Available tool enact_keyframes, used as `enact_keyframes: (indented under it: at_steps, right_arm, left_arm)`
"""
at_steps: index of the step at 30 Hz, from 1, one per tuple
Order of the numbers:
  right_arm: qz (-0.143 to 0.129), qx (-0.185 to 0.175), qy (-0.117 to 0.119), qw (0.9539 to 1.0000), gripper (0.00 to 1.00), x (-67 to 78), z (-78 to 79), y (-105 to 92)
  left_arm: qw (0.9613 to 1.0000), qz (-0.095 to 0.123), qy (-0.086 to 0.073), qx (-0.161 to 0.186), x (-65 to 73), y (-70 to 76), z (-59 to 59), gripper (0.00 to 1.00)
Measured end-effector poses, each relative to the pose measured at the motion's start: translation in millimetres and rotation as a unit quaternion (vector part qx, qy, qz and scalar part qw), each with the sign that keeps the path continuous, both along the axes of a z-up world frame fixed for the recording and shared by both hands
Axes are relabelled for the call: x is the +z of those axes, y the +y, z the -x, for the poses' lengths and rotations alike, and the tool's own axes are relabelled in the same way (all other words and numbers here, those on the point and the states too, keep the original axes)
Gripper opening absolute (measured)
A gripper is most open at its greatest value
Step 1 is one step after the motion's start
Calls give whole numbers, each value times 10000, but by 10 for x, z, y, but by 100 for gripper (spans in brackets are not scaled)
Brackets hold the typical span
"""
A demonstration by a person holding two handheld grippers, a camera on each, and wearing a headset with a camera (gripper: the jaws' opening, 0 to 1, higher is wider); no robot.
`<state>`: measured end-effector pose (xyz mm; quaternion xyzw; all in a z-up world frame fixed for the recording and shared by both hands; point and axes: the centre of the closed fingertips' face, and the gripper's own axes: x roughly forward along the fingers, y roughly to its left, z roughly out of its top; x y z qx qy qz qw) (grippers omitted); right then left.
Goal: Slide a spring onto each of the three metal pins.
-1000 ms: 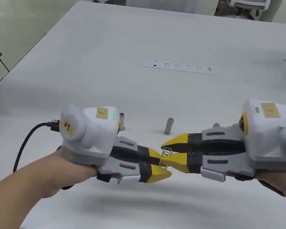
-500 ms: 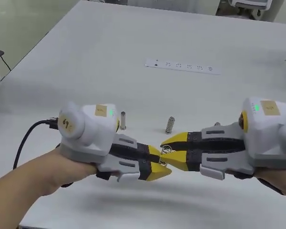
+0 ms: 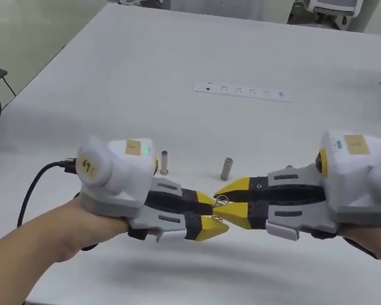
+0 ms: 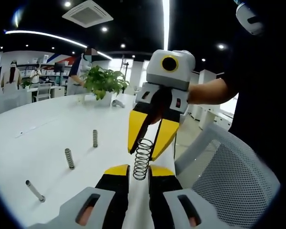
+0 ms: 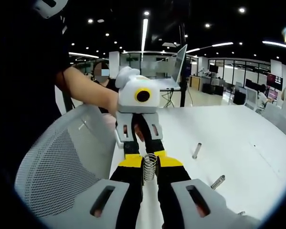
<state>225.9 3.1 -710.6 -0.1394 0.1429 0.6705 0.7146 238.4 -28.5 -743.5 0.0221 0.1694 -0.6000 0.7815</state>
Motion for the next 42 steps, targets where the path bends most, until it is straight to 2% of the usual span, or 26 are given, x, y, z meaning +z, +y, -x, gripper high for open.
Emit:
enact_keyframes:
  at_steps: [11,17,29,37,42]
  right_arm:
    - [25,-45,-33,10000,8,0,-43,-6]
    - [18,-121,-34,9999,8,3,-90,-9]
    - [43,-198,-64,9998,8,3,-127,-15]
    - [72,-227,-87,9997,8,-3,-126,-16]
    - [83,-250,-101,9996,8,0,-142,-29]
  left_arm:
    - [9999,75,7,135,48,24,-52,13]
    - [9998,48,41,194,39,54,-59,15]
    - [9982,6,49,602,31,262,-150,26]
    - [9970,39,69,772,25,340,-171,33]
    - [9958,11,76,912,-5,437,-188,38]
